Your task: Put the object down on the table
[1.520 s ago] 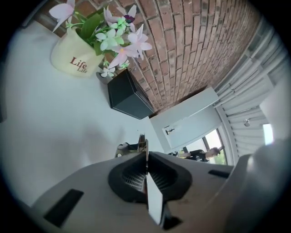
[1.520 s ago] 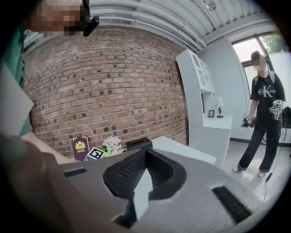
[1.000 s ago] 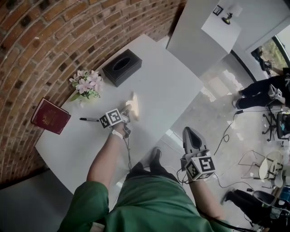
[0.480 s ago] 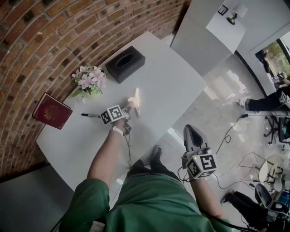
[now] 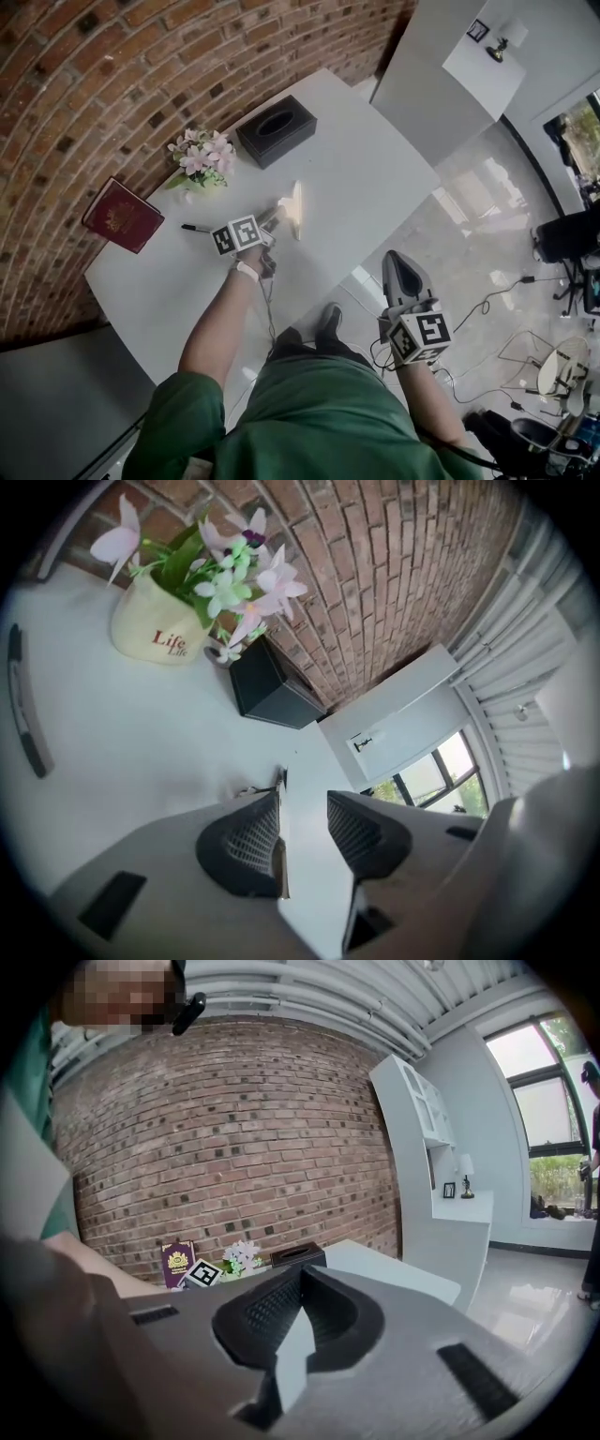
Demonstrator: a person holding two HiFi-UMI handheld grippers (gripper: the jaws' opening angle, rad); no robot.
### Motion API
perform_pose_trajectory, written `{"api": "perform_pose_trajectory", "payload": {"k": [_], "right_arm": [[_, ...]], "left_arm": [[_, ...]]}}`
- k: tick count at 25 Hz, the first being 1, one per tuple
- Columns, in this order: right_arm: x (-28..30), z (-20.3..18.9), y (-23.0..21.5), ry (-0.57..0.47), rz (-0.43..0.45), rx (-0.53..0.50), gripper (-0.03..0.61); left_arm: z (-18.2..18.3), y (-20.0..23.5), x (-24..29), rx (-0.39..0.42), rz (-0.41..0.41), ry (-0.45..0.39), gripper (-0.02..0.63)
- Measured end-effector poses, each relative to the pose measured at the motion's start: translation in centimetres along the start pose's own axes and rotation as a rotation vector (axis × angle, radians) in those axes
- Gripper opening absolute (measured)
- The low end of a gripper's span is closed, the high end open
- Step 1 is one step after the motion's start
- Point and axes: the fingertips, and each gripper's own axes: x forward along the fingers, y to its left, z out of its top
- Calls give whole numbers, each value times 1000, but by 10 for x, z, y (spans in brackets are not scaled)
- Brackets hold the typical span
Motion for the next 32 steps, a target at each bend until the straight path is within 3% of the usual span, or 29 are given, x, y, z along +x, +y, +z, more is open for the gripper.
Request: {"api": "perform_pose_trajectory", "payload": {"k": [14,20,25,32], "right_arm": [[29,39,37,-88,149,-25,3],[34,63,58,-137,210,-52,3],[38,85,72,-184,249,-65,3],[38,119,89,-256,294,-68,3]], "left_arm": [[74,-118,-86,274,-94,-206,146],[108,-181,-139,396,-118,-347,146],[118,-226,-171,401,-211,-423,140],[129,-274,-213,462,-275,-528,123]]}}
